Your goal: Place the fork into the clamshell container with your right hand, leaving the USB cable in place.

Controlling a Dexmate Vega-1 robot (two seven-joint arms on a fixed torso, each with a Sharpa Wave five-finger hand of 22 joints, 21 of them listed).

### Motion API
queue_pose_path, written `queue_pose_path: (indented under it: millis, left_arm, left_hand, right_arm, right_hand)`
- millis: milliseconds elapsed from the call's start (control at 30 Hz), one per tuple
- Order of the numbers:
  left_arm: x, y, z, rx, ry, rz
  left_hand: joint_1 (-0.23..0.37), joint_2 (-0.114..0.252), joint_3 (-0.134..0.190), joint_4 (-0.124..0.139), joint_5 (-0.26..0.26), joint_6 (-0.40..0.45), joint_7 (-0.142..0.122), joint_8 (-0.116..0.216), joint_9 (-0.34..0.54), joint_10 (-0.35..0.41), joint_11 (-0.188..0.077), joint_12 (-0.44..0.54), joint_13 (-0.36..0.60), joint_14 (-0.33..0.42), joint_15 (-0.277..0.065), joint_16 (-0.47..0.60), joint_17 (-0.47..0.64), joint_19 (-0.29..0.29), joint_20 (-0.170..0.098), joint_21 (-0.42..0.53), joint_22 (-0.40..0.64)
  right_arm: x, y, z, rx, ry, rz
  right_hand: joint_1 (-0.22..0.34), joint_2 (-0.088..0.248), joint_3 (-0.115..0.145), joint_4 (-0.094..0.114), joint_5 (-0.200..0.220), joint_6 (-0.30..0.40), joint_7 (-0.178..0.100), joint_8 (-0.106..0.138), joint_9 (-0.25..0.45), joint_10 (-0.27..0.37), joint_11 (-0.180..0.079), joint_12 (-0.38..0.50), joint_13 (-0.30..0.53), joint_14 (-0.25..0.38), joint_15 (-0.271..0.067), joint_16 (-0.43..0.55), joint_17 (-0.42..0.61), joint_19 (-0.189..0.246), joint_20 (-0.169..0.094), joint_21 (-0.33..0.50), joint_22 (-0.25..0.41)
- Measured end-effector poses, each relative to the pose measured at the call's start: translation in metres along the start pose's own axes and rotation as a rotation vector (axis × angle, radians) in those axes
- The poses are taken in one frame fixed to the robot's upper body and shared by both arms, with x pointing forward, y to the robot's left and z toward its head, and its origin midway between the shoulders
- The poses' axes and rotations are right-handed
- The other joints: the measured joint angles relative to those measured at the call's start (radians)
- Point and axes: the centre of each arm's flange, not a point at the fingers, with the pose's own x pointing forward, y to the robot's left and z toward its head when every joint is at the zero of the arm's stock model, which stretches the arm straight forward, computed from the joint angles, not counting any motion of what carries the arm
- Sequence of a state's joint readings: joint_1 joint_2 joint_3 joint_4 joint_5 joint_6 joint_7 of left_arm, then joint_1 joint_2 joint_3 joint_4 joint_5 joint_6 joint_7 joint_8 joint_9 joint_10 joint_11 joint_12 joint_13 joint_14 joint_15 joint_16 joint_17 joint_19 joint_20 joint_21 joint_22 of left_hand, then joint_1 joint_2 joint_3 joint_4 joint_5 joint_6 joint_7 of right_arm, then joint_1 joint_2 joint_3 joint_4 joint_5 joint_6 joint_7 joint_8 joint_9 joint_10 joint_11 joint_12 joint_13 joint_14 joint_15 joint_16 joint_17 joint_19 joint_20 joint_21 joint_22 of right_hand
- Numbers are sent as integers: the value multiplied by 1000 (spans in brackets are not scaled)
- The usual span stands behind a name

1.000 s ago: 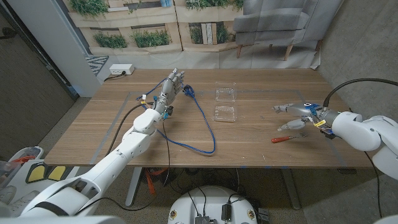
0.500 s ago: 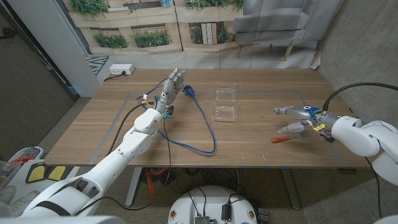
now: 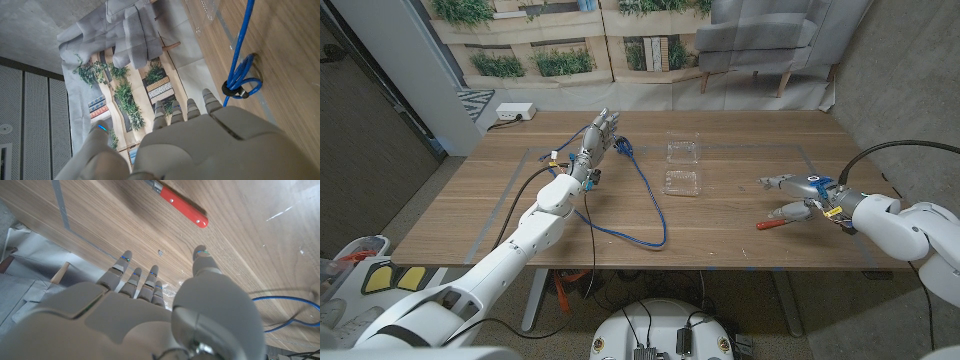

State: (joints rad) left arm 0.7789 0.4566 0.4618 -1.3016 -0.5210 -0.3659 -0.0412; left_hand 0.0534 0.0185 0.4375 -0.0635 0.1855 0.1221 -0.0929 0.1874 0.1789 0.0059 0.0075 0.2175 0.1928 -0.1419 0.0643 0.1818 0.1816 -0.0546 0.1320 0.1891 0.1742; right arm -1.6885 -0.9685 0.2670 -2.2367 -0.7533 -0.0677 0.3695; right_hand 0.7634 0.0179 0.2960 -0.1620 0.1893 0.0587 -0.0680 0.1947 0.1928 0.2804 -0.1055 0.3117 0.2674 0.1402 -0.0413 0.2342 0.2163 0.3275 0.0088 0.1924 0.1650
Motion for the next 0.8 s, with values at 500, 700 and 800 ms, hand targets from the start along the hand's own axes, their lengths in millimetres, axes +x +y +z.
queue_pose_path:
  millis: [500,700,800]
  left_arm:
    - [-4,-3,1,0,0,5]
    - [-7,-3,2,0,1,8]
    - [-8,-3,2,0,1,10]
  left_hand:
    - [0,0,-3,-3,0,0,0,0,0,0,0,0,0,0,0,0,0,0,0,0,0]
    - [0,0,-3,-3,0,0,0,0,0,0,0,0,0,0,0,0,0,0,0,0,0]
    - [0,0,-3,-3,0,0,0,0,0,0,0,0,0,0,0,0,0,0,0,0,0]
  right_arm:
    - [0,12,-1,-5,3,20]
    - [1,15,-2,-14,5,22]
    - [1,16,-2,-18,6,20]
  right_hand:
    - [76,20,26,-18,0,-9,2,0,0,-4,-4,7,0,0,0,-9,0,-10,-9,0,0]
    - [88,16,26,-18,0,-9,2,0,0,-8,0,7,5,-4,4,-9,4,-9,-9,0,0]
    - [88,16,26,-18,0,-9,2,0,0,-8,0,7,5,-4,4,-9,5,-4,-14,0,0]
